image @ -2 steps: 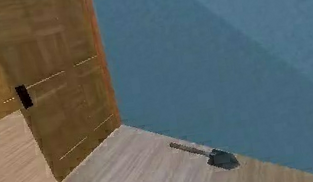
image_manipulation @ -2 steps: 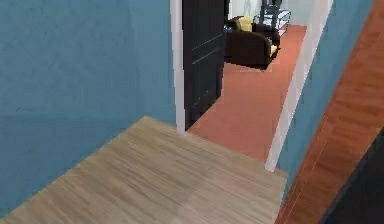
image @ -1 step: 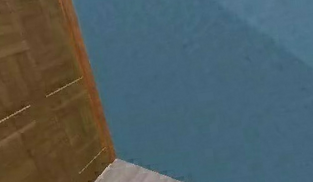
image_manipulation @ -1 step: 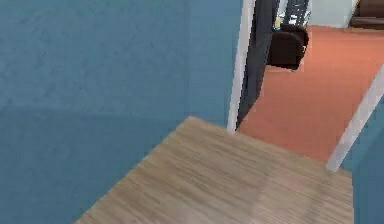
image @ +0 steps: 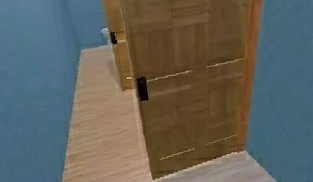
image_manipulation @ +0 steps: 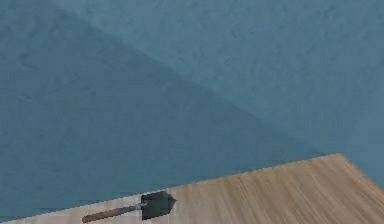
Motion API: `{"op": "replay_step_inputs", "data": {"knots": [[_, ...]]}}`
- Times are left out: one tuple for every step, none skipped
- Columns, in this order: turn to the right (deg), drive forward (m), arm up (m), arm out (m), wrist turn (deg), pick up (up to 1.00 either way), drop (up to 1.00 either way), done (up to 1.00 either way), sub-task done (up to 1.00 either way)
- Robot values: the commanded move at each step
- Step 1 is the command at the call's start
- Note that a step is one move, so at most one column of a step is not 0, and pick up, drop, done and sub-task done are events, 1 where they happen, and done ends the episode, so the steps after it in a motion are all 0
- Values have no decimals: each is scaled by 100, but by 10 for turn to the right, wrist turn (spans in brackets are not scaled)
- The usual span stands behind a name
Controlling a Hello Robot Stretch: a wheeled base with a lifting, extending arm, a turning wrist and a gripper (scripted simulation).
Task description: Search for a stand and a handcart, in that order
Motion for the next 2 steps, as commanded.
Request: {"op": "replay_step_inputs", "data": {"knots": [[-210, 0, 0, 0, 0, 0, 0, 0, 0], [0, 100, 0, 0, 0, 0, 0, 0, 0]]}}
